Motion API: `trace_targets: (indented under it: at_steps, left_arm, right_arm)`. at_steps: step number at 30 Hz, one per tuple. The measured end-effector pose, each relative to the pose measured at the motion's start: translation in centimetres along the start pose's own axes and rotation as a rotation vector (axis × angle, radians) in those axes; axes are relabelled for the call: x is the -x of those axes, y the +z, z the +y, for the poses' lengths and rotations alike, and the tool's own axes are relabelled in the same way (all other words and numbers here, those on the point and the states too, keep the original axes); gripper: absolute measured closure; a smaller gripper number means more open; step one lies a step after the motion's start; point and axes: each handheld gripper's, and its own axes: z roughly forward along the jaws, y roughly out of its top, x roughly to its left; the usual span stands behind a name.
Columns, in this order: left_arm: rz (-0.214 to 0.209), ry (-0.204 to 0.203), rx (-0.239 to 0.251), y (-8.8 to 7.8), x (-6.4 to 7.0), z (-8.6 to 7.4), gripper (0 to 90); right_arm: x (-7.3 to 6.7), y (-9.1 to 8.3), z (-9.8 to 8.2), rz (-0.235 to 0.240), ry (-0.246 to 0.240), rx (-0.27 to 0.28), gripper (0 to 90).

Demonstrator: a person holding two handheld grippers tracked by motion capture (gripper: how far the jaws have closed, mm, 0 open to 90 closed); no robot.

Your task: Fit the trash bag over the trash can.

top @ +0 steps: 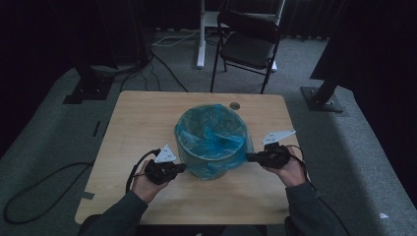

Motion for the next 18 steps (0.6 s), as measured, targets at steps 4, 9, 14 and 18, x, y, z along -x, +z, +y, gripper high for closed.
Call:
trace_targets:
  at_steps: [4, 9, 14, 18]
  left_arm:
    - [0.019, -0.023, -0.006, -0.2, -0.6, -0.4, 85.9]
    - [0.041, -0.063, -0.011, -0.6, -1.4, -1.2, 84.6]
    - [0.049, -0.085, 0.032, -1.8, -1.9, -1.2, 79.7]
    - [0.065, -0.085, 0.079, -2.8, -2.1, -0.6, 75.1]
  right_arm:
    - [0.1, -0.1, 0.0, -0.011, -0.002, -0.002, 89.0]
    - [0.1, -0.2, -0.2, -0.035, -0.006, -0.026, 87.4]
    - [0.2, -0.9, -0.2, -0.024, -0.005, 0.004, 75.3]
    - [0.4, -2.2, -0.2, -0.022, 0.003, 0.052, 66.7]
